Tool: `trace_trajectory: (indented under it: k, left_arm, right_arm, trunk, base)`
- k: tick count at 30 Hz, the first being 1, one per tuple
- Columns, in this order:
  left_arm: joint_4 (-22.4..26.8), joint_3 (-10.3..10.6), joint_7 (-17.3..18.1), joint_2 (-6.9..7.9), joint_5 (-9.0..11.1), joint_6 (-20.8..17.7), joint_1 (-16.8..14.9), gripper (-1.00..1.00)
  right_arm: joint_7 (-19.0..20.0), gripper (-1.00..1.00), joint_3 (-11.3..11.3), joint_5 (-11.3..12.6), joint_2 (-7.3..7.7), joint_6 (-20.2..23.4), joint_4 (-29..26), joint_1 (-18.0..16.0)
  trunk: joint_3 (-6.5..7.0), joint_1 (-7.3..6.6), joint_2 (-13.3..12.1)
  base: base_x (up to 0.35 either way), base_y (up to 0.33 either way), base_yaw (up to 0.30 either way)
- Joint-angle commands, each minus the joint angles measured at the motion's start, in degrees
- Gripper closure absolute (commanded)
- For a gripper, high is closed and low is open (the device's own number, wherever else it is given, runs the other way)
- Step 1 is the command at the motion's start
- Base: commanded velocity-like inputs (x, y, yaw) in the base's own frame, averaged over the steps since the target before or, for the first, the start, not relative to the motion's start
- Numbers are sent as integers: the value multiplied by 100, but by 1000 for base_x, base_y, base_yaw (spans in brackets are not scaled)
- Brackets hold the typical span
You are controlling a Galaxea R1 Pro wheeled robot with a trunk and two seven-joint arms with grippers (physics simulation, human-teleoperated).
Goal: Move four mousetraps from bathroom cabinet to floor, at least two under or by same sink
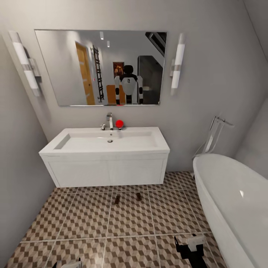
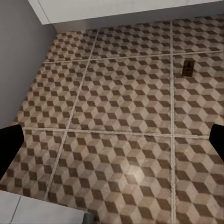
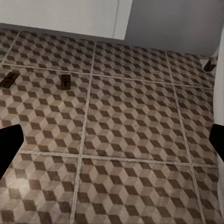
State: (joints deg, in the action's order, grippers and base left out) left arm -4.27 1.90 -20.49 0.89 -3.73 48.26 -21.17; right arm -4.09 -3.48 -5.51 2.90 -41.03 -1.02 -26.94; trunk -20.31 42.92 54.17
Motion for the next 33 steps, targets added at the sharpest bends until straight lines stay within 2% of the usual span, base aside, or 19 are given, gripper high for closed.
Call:
trace_trajectory:
  k: [1, 16, 33]
  left_arm:
    - [-22, 19, -51, -1, -41, 20, -10, -100]
    - [-22, 21, -51, -9, -41, 4, -10, -100]
    - [-22, 21, -51, -18, -38, -1, -10, -100]
  right_arm:
    - [-44, -100, -30, -38, 1, -10, 5, -4]
    - [-349, -100, -30, -38, 4, -11, 1, 4]
    - [-382, -100, -30, -38, -9, 133, 1, 4]
  trunk:
    - [12, -22, -37]
    - [281, -352, -638]
    - [586, -725, -1320]
  base:
    - [0, 0, 0]
    - [0, 0, 0]
    - [0, 0, 0]
